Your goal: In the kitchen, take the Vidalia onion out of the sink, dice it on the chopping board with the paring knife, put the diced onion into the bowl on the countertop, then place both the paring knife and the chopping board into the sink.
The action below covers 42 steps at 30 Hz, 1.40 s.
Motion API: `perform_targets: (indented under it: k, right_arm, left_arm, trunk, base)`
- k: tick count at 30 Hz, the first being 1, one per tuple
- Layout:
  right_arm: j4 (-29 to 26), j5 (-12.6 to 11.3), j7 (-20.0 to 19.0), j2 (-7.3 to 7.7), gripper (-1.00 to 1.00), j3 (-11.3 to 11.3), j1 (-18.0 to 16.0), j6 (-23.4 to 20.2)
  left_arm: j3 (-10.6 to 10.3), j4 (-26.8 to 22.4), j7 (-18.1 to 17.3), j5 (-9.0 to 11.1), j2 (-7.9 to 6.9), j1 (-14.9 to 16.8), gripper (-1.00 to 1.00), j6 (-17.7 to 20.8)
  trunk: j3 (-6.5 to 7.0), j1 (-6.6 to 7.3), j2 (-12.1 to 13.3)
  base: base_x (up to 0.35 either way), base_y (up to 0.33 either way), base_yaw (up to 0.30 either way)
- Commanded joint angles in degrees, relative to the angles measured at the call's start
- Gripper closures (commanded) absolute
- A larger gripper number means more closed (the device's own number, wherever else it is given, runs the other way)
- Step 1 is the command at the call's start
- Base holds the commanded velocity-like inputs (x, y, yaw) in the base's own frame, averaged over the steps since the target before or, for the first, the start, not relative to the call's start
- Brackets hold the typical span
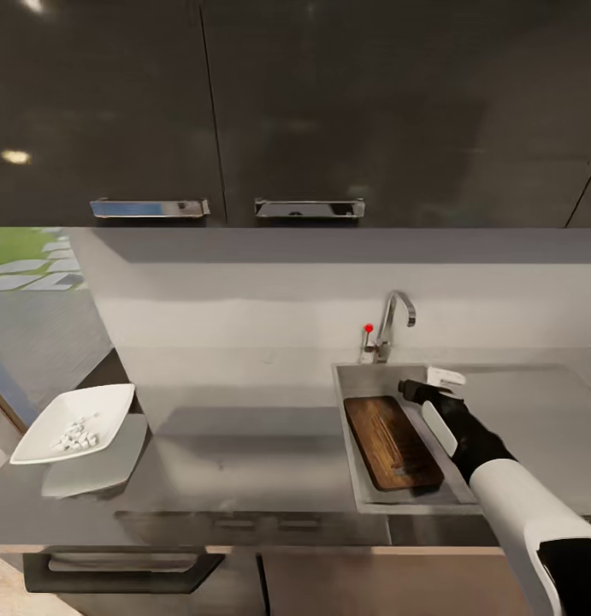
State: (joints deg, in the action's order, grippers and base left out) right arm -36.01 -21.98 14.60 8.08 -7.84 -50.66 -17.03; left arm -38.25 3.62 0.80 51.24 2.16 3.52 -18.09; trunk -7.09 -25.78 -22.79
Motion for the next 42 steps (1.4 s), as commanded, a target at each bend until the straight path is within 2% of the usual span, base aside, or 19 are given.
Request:
perform_targets:
  k: [1,6,16,42]
  right_arm:
    - [-0.17,-0.05,-0.92,0.39,-1.00,-0.49,-0.05,-0.25]
    - [-0.28,0.98,-2.65,0.58,-1.00,-0.53,-0.05,-0.22]
    - [-0.29,1.06,-5.59,0.61,-1.00,-1.55,-0.05,-0.02]
    - [0.02,1.06,-6.07,0.35,-1.00,-1.83,-0.05,0.39]
  left_arm:
    - [-0.40,0.19,0.08,0.09,0.15,0.08,-1.00,-0.28]
    - [-0.36,0.24,0.08,0.09,0.26,0.07,-1.00,-0.28]
    - [-0.39,0.23,0.08,0.09,0.30,0.08,-1.00,-0.28]
    - [-0.35,0.24,0.08,0.09,0.49,0.07,-1.00,-0.28]
  trunk:
    - [-0.13,0.00,-0.13]
    - [-0.05,0.00,-0.13]
    - [0.79,0.00,-0.13]
    - [3.14,0.00,-0.13]
  base:
    - [-0.328,0.000,0.000]
    - [-0.335,0.000,0.000]
    - [-0.337,0.000,0.000]
    - [-0.337,0.024,0.000]
